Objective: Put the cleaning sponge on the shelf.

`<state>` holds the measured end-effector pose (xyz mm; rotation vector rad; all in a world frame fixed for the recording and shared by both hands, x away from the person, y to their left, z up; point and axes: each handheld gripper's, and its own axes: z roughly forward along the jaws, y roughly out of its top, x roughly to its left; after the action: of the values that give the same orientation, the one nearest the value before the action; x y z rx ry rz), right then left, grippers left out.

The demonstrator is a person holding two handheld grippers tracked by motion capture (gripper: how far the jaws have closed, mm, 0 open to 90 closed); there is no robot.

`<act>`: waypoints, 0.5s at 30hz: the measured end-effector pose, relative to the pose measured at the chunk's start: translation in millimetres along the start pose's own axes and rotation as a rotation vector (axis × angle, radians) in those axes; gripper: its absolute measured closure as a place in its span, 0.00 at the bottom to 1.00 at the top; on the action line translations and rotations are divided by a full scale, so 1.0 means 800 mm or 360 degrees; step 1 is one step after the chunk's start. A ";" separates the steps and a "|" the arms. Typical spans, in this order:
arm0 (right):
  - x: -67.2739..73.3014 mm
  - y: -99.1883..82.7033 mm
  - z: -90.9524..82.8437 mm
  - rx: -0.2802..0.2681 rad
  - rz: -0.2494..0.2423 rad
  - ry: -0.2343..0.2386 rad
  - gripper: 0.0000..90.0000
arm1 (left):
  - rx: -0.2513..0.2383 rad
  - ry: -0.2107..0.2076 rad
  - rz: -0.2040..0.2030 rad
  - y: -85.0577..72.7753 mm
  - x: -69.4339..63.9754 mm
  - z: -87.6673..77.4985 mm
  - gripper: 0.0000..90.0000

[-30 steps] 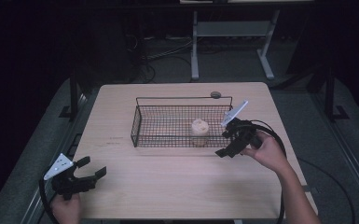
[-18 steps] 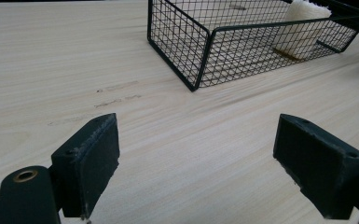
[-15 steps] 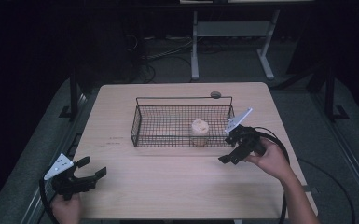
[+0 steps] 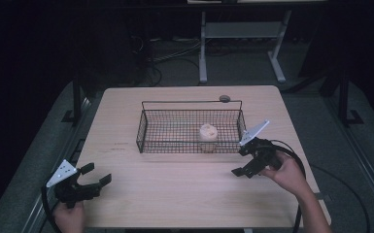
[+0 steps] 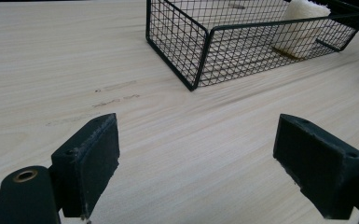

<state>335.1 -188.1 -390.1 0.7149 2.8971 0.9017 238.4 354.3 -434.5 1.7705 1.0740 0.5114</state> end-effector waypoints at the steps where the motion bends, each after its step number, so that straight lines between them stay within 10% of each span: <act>1: 0.001 -0.001 0.000 -0.0006 -0.0005 0.0003 0.19 | -0.0001 0.0000 -0.0003 0.000 0.000 0.000 0.15; 15: 0.013 -0.025 0.003 -0.0028 0.0011 0.0005 0.19 | 0.0002 -0.0002 0.0002 0.000 -0.001 0.001 0.15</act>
<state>317.4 -197.0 -401.5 0.7231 2.8874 0.9283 238.4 353.5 -434.6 1.7724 1.0722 0.5104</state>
